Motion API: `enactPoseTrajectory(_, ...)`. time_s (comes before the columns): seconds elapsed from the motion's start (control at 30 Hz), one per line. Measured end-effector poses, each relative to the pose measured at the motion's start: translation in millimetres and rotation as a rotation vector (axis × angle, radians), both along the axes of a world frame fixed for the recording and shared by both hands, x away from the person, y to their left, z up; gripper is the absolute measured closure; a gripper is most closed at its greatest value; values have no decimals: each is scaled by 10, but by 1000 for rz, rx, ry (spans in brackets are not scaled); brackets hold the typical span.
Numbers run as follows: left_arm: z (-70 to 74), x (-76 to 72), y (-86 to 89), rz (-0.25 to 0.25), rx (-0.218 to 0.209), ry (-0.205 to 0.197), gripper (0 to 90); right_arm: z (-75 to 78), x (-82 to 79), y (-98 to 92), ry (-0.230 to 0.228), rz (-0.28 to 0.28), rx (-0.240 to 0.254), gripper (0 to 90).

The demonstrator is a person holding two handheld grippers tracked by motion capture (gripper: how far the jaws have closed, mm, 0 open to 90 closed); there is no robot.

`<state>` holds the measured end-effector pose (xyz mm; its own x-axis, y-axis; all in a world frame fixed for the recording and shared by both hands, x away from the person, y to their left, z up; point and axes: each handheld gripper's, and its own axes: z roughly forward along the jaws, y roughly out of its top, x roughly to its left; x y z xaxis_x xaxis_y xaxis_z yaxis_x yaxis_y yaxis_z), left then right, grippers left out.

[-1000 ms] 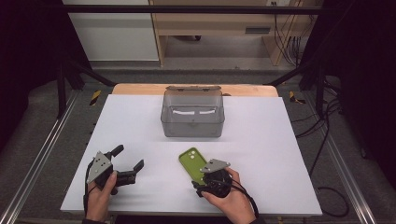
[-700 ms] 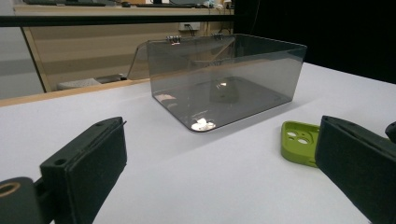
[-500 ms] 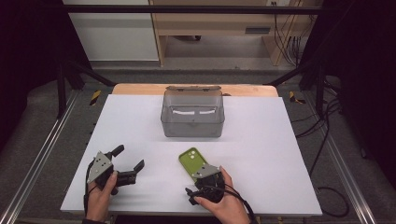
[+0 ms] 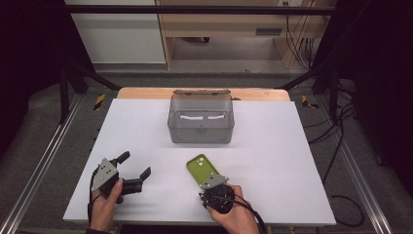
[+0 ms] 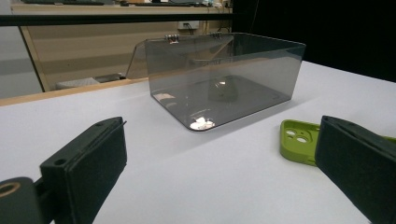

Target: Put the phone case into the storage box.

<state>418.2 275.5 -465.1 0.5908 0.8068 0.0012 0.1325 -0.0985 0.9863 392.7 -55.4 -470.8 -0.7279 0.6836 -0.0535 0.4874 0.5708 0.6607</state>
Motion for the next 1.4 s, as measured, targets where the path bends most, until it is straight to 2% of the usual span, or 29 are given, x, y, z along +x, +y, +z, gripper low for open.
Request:
enactPoseTrajectory(0.2,-1,1,-3,-1,3,0,21,1,-40,31,-7,5,-7,708)
enactPoseTrajectory(0.53,-3,3,-14,-5,6,0,21,-8,-26,18,-7,-30,4,795)
enactPoseTrajectory(0.93,-5,5,-20,-8,10,3,20,-46,-76,16,-66,-47,-1,840)
enactPoseTrajectory(0.97,-6,4,-23,-9,11,4,21,-61,-100,20,-84,-58,1,843)
enactPoseTrajectory(1.07,-7,5,-25,-9,11,6,21,-70,-121,31,-96,-70,2,852)
enactPoseTrajectory(1.17,-2,0,-21,-12,7,6,21,-75,-123,23,-88,-87,24,863)
enactPoseTrajectory(1.33,7,7,3,-7,-17,9,21,-90,-92,-37,-48,-99,100,879)
enactPoseTrajectory(1.4,11,3,18,-1,-28,12,21,-88,-78,-61,-45,-99,104,881)
